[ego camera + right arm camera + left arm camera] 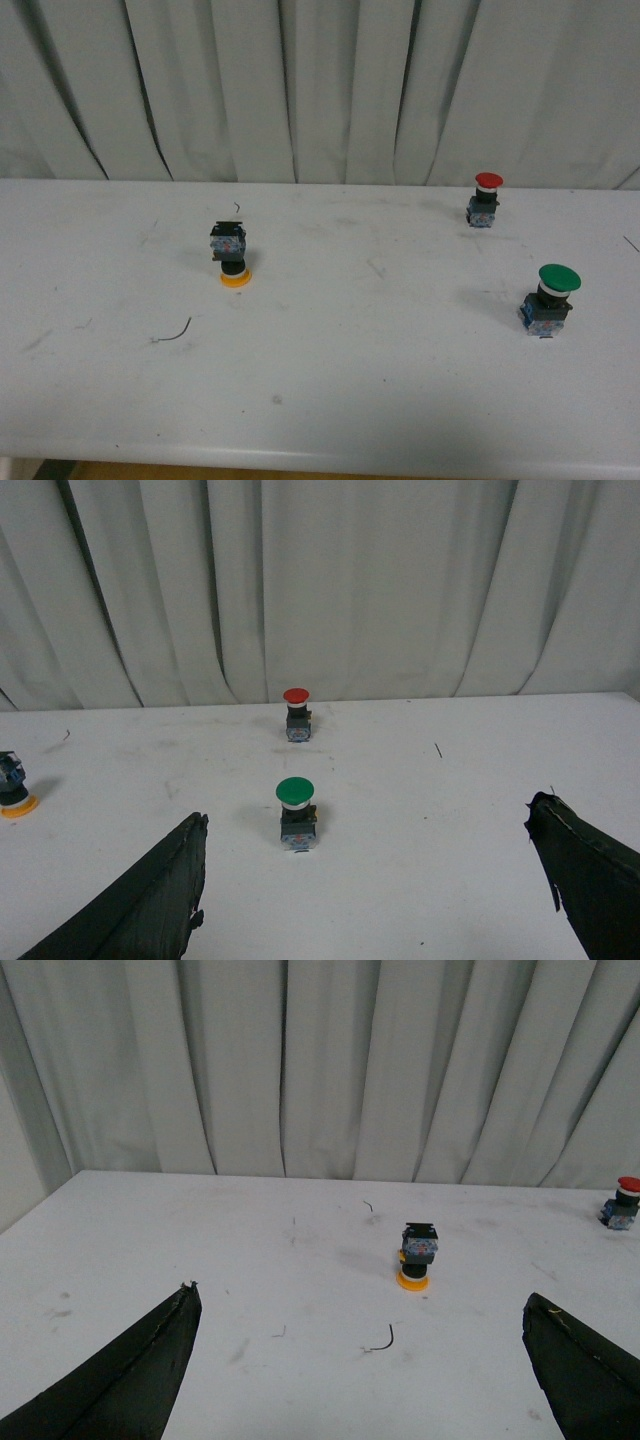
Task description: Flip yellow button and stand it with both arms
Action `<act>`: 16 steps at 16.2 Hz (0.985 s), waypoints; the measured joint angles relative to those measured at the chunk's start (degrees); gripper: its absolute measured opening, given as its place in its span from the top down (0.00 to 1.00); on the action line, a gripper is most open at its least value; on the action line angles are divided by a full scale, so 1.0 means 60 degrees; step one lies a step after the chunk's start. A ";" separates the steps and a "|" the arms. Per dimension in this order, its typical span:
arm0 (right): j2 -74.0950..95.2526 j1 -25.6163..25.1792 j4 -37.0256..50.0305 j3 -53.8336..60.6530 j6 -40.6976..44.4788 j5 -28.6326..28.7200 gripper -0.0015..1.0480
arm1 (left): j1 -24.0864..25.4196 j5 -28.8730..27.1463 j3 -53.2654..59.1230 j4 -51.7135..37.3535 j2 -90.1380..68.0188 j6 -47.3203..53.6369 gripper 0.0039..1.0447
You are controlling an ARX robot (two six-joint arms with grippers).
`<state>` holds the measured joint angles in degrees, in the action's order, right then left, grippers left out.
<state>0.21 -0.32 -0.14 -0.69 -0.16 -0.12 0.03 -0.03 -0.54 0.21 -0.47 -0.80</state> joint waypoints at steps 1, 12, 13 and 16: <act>0.0000 0.0000 0.0000 0.0000 0.0000 -0.0004 0.06 | 0.0000 0.0000 0.0000 0.0000 0.0000 0.0000 0.06; 0.0000 0.0000 -0.0004 0.0000 0.0000 0.0000 0.06 | 0.0000 0.0000 0.0000 0.0000 0.0000 0.0000 0.06; 0.0000 0.0000 -0.0004 0.0000 0.0004 -0.0004 0.06 | 0.0000 0.0000 0.0000 0.0000 0.0000 0.0000 0.06; 0.0000 0.0000 -0.0004 0.0000 0.0004 -0.0004 0.06 | 0.0000 0.0000 0.0000 0.0000 0.0000 0.0000 0.06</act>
<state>0.21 -0.32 -0.16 -0.69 -0.14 -0.14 0.03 -0.03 -0.54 0.21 -0.47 -0.80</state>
